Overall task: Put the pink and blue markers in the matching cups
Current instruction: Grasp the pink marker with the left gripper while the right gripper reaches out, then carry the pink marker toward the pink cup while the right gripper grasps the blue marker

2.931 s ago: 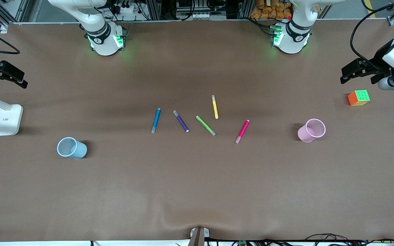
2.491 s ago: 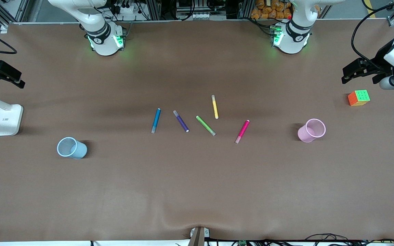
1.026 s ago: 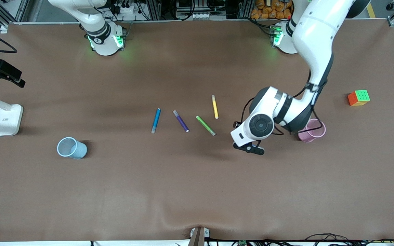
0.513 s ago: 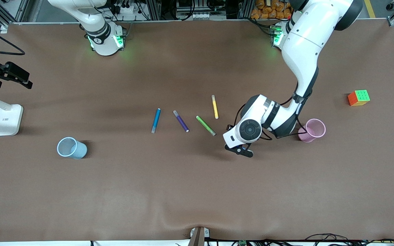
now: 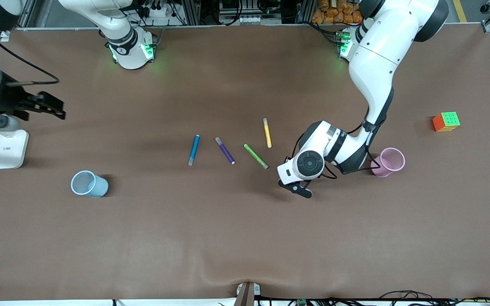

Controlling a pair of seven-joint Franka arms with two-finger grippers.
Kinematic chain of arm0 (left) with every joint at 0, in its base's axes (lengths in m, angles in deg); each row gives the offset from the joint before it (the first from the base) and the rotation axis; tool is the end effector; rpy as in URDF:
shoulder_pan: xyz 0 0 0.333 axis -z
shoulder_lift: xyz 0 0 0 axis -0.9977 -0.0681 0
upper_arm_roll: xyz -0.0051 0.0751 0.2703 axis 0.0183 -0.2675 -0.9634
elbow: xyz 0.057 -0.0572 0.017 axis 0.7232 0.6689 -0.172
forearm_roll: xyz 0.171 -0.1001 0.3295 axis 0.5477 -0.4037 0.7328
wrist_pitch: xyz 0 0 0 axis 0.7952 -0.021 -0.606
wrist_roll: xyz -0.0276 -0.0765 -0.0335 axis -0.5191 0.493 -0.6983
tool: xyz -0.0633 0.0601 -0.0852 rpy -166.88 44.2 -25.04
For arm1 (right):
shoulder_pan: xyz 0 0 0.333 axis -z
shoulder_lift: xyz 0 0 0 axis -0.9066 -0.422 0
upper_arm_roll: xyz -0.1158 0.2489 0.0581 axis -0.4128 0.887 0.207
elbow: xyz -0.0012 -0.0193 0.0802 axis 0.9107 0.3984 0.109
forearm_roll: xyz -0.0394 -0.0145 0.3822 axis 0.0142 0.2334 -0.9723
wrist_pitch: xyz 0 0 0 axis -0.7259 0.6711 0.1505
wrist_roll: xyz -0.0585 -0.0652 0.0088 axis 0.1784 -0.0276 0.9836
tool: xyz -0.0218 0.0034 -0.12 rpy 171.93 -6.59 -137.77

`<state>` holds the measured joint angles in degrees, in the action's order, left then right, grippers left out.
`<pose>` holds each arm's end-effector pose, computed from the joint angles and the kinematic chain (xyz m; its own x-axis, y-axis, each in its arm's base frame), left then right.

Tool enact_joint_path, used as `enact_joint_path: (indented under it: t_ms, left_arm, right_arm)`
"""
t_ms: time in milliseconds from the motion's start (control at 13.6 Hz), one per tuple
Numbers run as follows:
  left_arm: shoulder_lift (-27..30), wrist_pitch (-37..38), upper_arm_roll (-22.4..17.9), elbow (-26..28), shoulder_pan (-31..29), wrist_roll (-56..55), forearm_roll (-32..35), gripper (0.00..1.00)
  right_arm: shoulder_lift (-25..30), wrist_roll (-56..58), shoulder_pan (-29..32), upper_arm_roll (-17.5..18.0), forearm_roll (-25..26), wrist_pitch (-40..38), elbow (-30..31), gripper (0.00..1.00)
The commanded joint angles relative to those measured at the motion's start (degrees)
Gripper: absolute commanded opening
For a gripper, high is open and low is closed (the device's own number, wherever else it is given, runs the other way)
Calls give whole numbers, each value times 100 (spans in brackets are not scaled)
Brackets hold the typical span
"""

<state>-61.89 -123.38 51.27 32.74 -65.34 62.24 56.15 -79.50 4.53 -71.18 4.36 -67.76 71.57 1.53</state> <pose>0.5574 -0.3260 0.1375 0.8733 -0.4174 -0.2512 -0.4304 -0.9026 0.0032 0.5441 0.0390 0.5449 0.9948 0.0470 -0.0902 0.0476 -0.9989 0.0044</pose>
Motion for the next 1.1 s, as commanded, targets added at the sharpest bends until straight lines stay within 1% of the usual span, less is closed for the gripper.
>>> enact_joint_path:
  t_ms: [0, 73, 147, 366, 440, 513, 586, 733, 879, 1026]
  left_arm:
    - [-86, -12, -2, -112, 25, 56, 103, 4]
    - [-78, -3, -2, -104, 34, 39, 103, 0]
    - [-34, -3, -10, -104, 25, 12, 111, 0]
    - [211, 32, -54, -138, 7, 3, 120, 0]
    - [308, 84, -63, -278, -62, 3, 129, 0]
    - [422, 146, -72, -305, -124, -5, 129, 0]
    - [615, 181, -72, -297, -255, -23, 129, 0]
    - [1045, 243, -63, -288, -501, -23, 94, 0]
    - [1424, 427, 24, -297, -922, 91, 50, 0]
    - [1827, 533, 25, -288, -1038, 188, 32, 0]
  right_arm:
    - [-136, -72, -255, -25, -16, -77, -30, 100]
    - [-276, -72, -334, -25, -16, -51, -47, 100]
    - [-460, -72, -448, -34, -25, 1, -65, 100]
    - [-681, -63, -493, -34, -201, -7, -56, 100]
    - [-804, -72, -511, -34, -201, -16, -56, 100]
    - [-909, -72, -563, -34, -210, -16, -48, 100]
    - [-989, -80, -590, -25, -236, -7, -39, 100]
    - [-1147, -613, -712, -34, -586, 106, -21, 100]
    - [-1305, -1107, -1001, -34, -596, 378, 84, 100]
    - [-1429, -1494, -1222, -34, -596, 878, 355, 100]
